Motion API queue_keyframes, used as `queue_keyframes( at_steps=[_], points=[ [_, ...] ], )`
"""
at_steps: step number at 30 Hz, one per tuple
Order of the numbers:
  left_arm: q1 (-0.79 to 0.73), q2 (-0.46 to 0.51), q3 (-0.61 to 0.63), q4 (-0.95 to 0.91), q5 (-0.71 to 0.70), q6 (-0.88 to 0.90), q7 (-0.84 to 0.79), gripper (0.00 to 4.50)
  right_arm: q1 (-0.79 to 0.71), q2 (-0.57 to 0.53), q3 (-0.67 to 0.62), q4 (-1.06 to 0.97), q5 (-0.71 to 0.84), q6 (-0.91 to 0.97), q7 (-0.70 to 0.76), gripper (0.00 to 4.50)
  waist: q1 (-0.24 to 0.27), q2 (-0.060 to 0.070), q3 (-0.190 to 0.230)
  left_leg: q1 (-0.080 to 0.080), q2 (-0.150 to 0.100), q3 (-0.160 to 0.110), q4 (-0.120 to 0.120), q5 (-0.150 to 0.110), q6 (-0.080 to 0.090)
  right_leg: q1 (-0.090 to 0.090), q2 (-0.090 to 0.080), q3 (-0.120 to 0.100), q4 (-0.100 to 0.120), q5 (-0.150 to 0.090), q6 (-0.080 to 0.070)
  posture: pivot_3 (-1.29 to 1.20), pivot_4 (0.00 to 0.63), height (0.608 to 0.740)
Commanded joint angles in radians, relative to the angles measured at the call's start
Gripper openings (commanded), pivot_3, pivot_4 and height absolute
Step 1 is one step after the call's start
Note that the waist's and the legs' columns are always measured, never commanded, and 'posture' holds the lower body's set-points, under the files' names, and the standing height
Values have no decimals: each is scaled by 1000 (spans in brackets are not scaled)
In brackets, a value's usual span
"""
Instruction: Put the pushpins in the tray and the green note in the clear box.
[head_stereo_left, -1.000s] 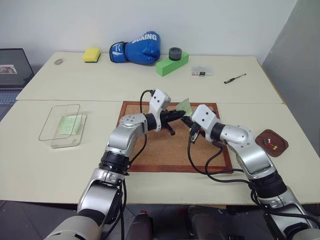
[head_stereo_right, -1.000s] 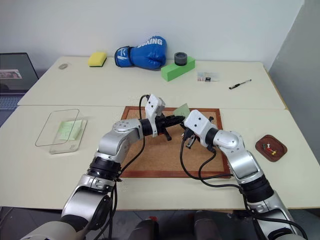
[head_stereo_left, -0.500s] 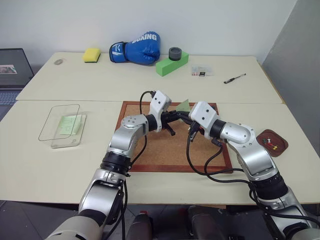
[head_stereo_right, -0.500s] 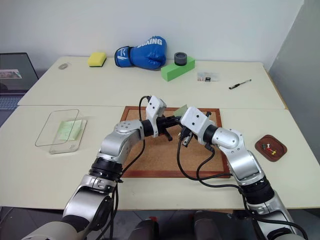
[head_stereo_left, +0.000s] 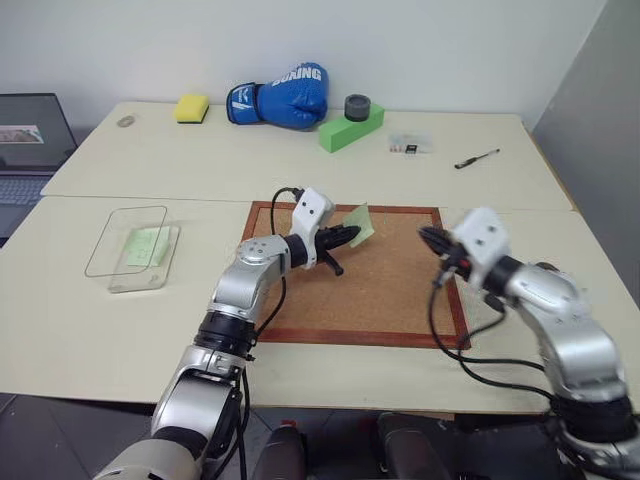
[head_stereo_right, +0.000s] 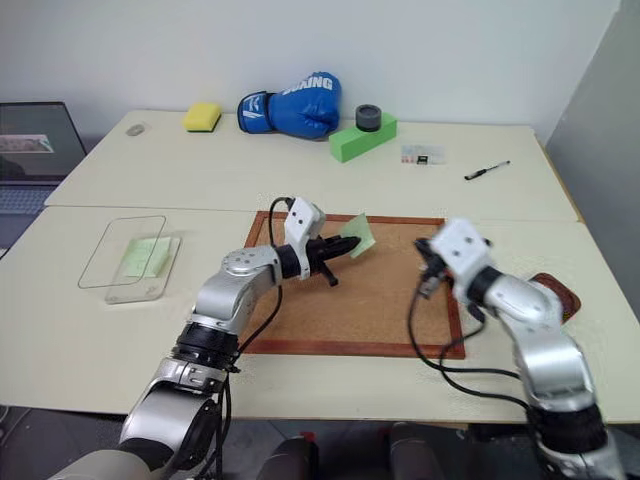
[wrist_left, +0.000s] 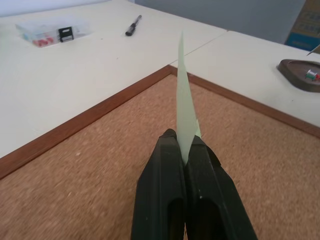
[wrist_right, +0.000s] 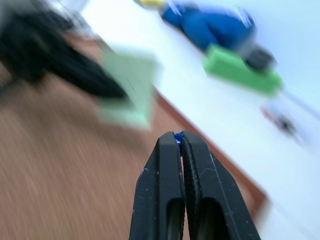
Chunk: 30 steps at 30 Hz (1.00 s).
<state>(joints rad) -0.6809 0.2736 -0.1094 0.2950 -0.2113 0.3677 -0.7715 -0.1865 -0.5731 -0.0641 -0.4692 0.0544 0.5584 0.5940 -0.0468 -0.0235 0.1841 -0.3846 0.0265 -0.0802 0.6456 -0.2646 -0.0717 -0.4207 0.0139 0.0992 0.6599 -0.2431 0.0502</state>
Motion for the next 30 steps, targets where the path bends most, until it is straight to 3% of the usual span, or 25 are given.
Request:
queue_keyframes(
  at_steps=[1, 7, 15, 16, 25, 30],
  points=[
    [-2, 5, 3, -94, -11, 16, 2, 20, 85, -48, -121, -25, -41, -6, -55, 0, 0, 0, 0, 0, 0, 0, 0, 0, 0, 0, 0, 0, 0, 0, 0, 0, 150, 740],
    [15, 25, -20, -155, -7, 27, -21, 20, 195, -97, -232, 97, -101, -3, -133, 0, -5, 0, 0, 3, 0, 1, 0, 0, 0, 1, 0, 1, 3, 0, 0, 0, 150, 740],
    [17, 25, -36, -191, -8, 43, -32, 20, 194, -108, -251, 256, -124, -36, -188, 0, -9, 0, 0, 3, 0, 1, 1, 0, 0, 1, 0, 1, 3, 0, 0, 0, 150, 740],
    [18, 24, -37, -192, -8, 43, -31, 0, 190, -107, -249, 271, -122, -40, -191, 486, -9, 0, 0, 3, 0, 1, 0, 0, 0, 1, 1, 1, 3, 0, 0, 0, 150, 740],
    [18, 29, -26, -184, -11, 42, -23, 0, 167, -91, -244, 302, -110, -45, -211, 2428, -9, 0, 0, 3, 0, 1, 1, 0, 0, 1, 0, 1, 3, 0, 0, 0, 150, 740],
    [18, 37, -21, -178, -12, 42, -23, 0, 170, -88, -263, 292, -99, -32, -220, 2592, -9, 0, 0, 3, 0, 1, 0, 0, 0, 1, 1, 1, 3, 0, 0, 0, 150, 740]
  ],
)
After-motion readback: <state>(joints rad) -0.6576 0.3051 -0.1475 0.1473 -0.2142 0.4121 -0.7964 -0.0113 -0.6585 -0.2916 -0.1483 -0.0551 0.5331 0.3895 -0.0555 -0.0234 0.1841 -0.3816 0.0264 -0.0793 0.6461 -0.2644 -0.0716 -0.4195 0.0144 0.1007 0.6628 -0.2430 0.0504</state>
